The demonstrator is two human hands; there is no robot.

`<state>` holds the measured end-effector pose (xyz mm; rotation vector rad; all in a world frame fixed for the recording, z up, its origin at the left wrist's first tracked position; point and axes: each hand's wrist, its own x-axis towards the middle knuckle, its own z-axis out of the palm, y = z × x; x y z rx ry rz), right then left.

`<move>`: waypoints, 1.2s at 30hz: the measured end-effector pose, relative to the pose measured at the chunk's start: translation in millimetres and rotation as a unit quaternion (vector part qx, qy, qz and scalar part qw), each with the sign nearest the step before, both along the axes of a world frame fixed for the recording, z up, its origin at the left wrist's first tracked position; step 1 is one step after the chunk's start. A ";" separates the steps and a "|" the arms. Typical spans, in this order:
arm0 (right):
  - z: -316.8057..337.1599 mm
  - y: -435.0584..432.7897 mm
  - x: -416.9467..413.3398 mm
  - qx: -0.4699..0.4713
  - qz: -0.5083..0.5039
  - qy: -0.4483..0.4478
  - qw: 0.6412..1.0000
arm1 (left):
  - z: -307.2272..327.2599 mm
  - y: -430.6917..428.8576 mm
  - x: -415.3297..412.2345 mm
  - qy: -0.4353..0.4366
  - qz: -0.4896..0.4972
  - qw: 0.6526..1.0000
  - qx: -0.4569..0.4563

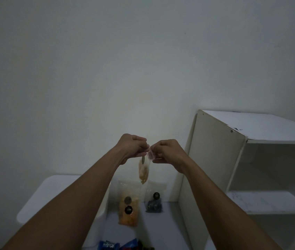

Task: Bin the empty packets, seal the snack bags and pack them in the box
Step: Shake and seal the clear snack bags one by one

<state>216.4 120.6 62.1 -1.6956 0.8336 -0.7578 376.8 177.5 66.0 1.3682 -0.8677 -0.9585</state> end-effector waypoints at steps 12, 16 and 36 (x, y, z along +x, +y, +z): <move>-12.6 -8.9 3.3 0.047 0.001 0.014 0.999 | -21.0 -1.6 6.3 0.012 -0.021 0.999 0.032; -16.0 -12.5 0.4 0.050 0.007 0.023 0.998 | -25.9 -5.2 3.7 -0.011 -0.033 0.998 0.043; -147.6 -48.1 -10.6 -0.111 -0.090 0.121 0.982 | -82.8 -75.5 -35.0 0.039 0.098 0.991 0.077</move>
